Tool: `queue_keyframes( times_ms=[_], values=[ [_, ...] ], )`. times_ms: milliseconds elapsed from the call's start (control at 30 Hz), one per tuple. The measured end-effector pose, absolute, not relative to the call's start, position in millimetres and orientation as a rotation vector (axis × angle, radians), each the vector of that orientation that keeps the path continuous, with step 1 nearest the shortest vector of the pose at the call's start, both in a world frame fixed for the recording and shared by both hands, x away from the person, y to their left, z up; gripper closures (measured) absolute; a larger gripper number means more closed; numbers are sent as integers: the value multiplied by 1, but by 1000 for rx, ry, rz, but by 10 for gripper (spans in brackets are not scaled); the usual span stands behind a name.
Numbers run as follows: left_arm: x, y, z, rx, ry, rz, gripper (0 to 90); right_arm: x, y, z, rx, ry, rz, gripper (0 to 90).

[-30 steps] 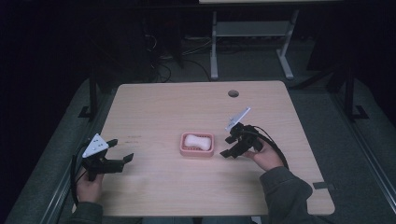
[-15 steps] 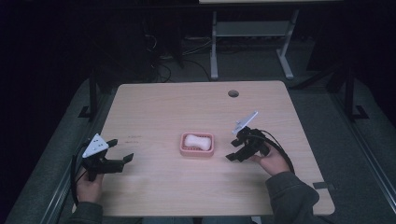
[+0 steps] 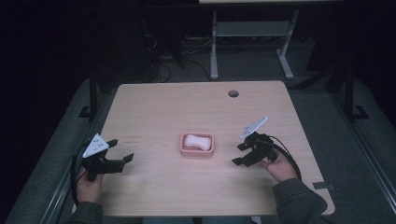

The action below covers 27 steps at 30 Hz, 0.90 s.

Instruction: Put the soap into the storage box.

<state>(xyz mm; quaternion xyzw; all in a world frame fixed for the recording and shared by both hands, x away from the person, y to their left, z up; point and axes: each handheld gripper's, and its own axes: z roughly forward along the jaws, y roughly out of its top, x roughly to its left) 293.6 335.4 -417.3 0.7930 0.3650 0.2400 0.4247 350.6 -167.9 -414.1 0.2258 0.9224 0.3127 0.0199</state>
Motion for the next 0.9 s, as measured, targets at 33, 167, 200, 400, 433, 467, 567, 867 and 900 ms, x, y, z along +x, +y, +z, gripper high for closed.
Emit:
queue_keyframes(
  times_ms=[33, 167, 200, 400, 433, 467, 567, 867, 900],
  values=[
    [294, 335, -417, 1985, 913, 600, 145, 349, -169, -414, 707, 2862, 968, 338],
    [294, 335, -417, 1989, 905, 603, 145, 345, -174, -417, 747, 2860, 976, 338],
    [294, 335, -417, 1987, 907, 603, 145, 344, -175, -417, 760, 2862, 974, 337],
    [294, 335, -417, 1989, 906, 604, 145, 336, -184, -421, 780, 2846, 989, 338],
    [294, 335, -417, 1988, 906, 604, 145, 334, -185, -421, 792, 2846, 993, 338],
    [294, 335, -417, 1989, 905, 604, 145, 333, -187, -422, 790, 2843, 988, 338],
    [294, 335, -417, 1989, 906, 603, 145, 330, -191, -425, 797, 2838, 998, 338],
    [294, 335, -417, 1993, 908, 600, 145, 318, -203, -432, 827, 2818, 1018, 333],
    [294, 334, -417, 1993, 908, 600, 145, 316, -204, -433, 842, 2818, 1024, 333]
  ],
)
